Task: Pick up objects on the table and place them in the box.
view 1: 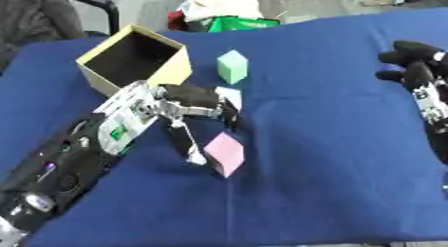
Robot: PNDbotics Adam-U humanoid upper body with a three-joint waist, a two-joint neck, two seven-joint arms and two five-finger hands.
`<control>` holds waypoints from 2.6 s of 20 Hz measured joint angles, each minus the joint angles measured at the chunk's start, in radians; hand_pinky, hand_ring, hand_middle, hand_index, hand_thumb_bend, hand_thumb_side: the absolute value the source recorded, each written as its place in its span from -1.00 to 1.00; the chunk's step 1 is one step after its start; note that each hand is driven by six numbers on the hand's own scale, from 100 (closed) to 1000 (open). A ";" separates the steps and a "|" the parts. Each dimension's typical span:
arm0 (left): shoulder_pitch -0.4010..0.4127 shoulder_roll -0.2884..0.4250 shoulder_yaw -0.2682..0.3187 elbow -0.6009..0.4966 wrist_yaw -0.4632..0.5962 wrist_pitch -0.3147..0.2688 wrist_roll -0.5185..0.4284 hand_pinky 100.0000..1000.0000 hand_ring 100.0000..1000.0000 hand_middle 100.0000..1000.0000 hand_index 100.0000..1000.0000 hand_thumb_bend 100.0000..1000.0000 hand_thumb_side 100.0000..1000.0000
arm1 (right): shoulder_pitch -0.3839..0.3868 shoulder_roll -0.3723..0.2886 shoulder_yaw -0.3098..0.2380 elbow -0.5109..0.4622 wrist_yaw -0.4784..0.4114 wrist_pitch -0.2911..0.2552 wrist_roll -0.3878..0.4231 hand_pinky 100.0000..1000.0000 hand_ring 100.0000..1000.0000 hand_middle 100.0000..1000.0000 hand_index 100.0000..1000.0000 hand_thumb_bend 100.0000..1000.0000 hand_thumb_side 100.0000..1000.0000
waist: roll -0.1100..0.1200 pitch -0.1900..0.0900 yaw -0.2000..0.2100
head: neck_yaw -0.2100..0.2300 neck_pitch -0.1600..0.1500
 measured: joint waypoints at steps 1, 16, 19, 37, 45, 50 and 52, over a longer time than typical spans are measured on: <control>0.002 -0.003 0.000 0.006 0.000 0.001 -0.001 0.45 0.34 0.18 0.62 -0.35 -0.89 | 0.000 0.000 0.000 0.000 0.000 -0.001 0.001 0.51 0.67 0.36 0.66 -1.00 0.18 | 0.000 0.000 -0.001 | 0.000 0.000; 0.008 0.037 0.060 -0.014 -0.027 -0.021 0.033 0.39 0.12 -0.28 0.24 -0.63 -1.00 | 0.004 0.000 0.000 0.000 0.000 -0.001 0.000 0.51 0.67 0.36 0.65 -1.00 0.18 | 0.000 -0.002 0.006 | -0.002 0.000; -0.003 0.089 0.119 -0.047 -0.038 0.001 0.053 0.40 0.15 -0.28 0.24 -0.61 -1.00 | 0.008 0.000 0.000 0.001 0.000 -0.002 -0.001 0.51 0.67 0.36 0.66 -1.00 0.18 | 0.001 -0.007 0.009 | -0.005 0.001; -0.175 0.051 0.454 0.439 -0.476 0.231 0.383 0.43 0.24 -0.06 0.40 -0.42 -1.00 | 0.016 0.000 0.000 0.006 0.000 -0.002 -0.001 0.51 0.67 0.36 0.65 -1.00 0.18 | -0.010 -0.012 0.009 | -0.013 0.000; -0.187 0.011 0.472 0.547 -0.581 0.231 0.400 0.55 0.45 0.46 0.74 0.34 -0.31 | 0.016 0.000 0.000 0.006 0.000 -0.001 0.001 0.51 0.67 0.36 0.65 -1.00 0.18 | -0.010 -0.012 0.003 | -0.013 0.000; -0.187 0.011 0.475 0.489 -0.564 0.209 0.415 0.52 0.40 0.37 0.69 0.25 -0.32 | 0.016 0.000 0.000 0.006 0.000 -0.001 0.001 0.51 0.67 0.36 0.65 -1.00 0.19 | -0.009 -0.012 0.004 | -0.014 0.000; -0.187 0.011 0.474 0.428 -0.538 0.196 0.430 0.51 0.39 0.33 0.66 0.20 -0.34 | 0.016 0.000 0.000 0.006 0.000 -0.001 0.001 0.51 0.67 0.36 0.65 -1.00 0.18 | -0.009 -0.012 0.004 | -0.014 0.000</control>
